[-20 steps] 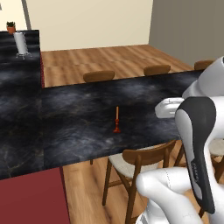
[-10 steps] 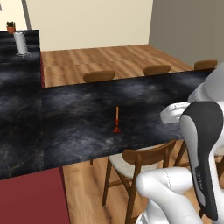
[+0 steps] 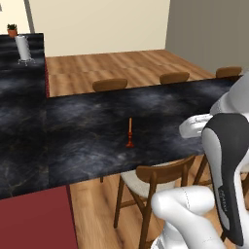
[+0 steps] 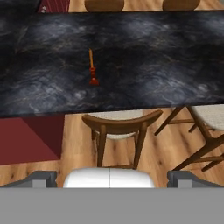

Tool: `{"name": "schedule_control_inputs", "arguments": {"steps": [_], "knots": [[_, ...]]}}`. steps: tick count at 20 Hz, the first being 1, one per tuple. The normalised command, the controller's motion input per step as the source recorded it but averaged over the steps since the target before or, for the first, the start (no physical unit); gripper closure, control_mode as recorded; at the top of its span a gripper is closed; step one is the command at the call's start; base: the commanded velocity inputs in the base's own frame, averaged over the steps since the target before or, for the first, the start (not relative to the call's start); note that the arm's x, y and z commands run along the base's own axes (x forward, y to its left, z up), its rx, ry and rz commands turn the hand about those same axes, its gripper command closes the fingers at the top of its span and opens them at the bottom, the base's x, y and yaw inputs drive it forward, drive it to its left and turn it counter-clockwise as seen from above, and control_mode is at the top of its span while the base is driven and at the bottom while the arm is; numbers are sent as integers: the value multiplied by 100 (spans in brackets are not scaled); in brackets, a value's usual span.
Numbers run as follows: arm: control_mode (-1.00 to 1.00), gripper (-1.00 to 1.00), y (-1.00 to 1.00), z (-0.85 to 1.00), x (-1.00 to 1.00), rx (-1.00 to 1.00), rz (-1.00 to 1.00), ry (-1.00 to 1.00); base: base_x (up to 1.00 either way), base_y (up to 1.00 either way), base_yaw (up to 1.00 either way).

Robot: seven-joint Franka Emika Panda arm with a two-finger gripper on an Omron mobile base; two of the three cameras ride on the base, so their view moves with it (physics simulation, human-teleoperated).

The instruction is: Get the candle and the beer from the cabinet and move them to the dining counter.

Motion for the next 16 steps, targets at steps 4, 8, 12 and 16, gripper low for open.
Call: {"name": "schedule_control_inputs", "arguments": {"steps": [4,8,12,16], "knots": [[100,-100,0,0,0,0,0,0,-87,11,0],[100,-100,0,0,0,0,0,0,-100,39,9],[100,-100,0,0,0,0,0,0,-100,100,4],[100,-100,0,0,0,0,0,0,-98,100,15]]}}
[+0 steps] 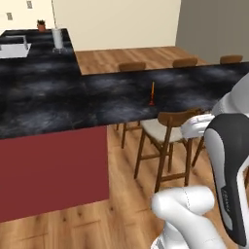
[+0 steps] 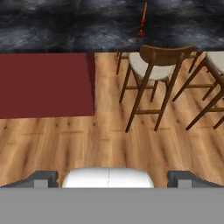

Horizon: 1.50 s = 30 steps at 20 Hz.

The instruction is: Get the candle and the beer from the cabinet and move them to the dining counter.

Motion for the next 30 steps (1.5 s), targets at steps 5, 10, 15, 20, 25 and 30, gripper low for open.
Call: {"name": "schedule_control_inputs", "arguments": {"steps": [5,10,15,20,25,30], "knots": [[100,-100,0,0,0,0,0,0,-67,100,17],[100,-100,0,0,0,0,0,0,-53,100,14],[100,-100,0,0,0,0,0,0,-93,100,32],[100,-100,0,0,0,0,0,0,-69,100,31],[100,-100,0,0,0,0,0,0,44,100,3],[100,-100,0,0,0,0,0,0,100,100,-1]]}}
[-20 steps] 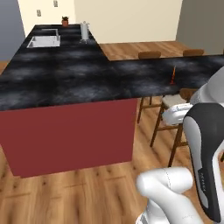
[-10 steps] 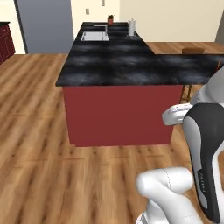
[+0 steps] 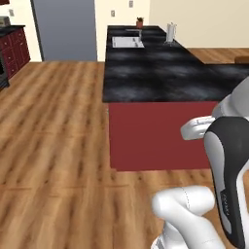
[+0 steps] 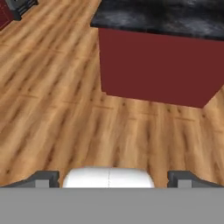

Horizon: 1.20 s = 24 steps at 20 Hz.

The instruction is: Get the candle and the beer from the cabinet and move them to the dining counter.

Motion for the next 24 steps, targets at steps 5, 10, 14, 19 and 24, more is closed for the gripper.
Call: {"name": "schedule_control_inputs", "arguments": {"steps": [5,10,14,19,24], "knots": [[100,-100,0,0,0,0,0,0,100,100,-13],[100,-100,0,0,0,0,0,0,100,100,-23],[100,-100,0,0,0,0,0,0,100,100,-23],[100,-100,0,0,0,0,0,0,95,100,-23],[100,-100,0,0,0,0,0,0,85,100,-21]]}}
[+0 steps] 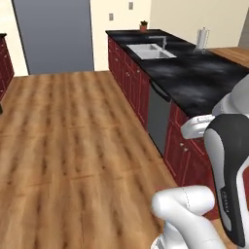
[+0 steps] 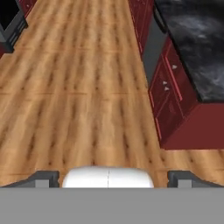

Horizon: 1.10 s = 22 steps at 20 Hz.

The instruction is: Get the candle and the beer from the cabinet and move them to the dining counter.

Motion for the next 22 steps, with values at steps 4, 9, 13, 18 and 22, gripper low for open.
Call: {"name": "schedule_control_inputs", "arguments": {"steps": [4,9,13,18,22], "knots": [[100,-100,0,0,0,0,0,0,92,100,-10],[100,-100,0,0,0,0,0,0,100,100,-6],[100,-100,0,0,0,0,0,0,100,83,-1],[100,-100,0,0,0,0,0,0,97,33,19],[100,-100,0,0,0,0,0,0,79,1,51]]}}
